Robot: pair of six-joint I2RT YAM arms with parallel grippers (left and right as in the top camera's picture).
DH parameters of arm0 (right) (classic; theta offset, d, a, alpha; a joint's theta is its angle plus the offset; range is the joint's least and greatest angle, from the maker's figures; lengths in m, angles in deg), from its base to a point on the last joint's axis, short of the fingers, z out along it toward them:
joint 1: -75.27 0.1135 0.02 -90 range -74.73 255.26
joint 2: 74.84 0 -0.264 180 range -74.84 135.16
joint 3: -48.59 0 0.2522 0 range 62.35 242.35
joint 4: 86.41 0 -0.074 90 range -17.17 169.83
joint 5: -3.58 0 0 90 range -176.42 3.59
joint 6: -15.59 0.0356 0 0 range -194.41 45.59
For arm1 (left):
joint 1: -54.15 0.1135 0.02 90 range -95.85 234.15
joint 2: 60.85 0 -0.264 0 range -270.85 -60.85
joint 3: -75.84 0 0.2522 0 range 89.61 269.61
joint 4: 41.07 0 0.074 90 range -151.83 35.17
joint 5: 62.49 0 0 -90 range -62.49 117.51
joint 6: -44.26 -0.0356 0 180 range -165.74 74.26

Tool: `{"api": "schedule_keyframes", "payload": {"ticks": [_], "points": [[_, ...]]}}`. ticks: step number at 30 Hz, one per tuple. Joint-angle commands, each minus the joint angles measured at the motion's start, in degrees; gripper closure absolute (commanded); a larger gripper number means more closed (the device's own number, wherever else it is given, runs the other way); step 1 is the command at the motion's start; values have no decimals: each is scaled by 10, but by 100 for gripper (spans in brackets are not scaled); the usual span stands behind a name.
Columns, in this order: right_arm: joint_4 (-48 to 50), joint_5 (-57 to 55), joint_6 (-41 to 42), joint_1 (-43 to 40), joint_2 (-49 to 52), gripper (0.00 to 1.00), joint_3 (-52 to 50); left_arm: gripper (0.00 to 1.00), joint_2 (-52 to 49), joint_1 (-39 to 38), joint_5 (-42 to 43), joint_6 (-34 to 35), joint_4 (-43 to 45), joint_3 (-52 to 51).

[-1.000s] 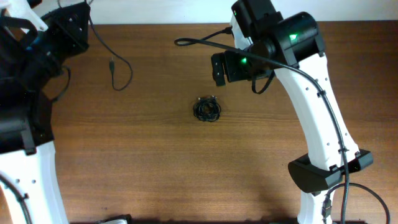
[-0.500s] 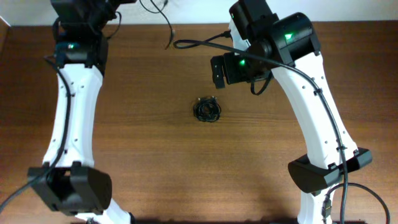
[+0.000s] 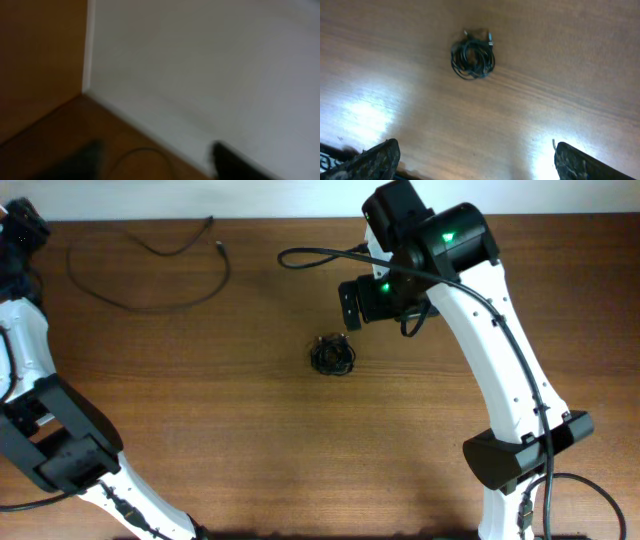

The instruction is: Untangle cables

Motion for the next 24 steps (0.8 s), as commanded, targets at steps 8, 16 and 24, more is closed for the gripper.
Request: {"api": "schedule_keyframes", "payload": {"ticks": [8,16,24], "points": [[3,1,-1,-2,3,2,-81,0,1,-120,-7,-174,-314,5],[18,1,-1,-2,3,2,-95,1,-99,-230,-109,157,-439,1],[19,1,-1,-2,3,1,-95,11,-144,-201,-171,215,-400,1]]}}
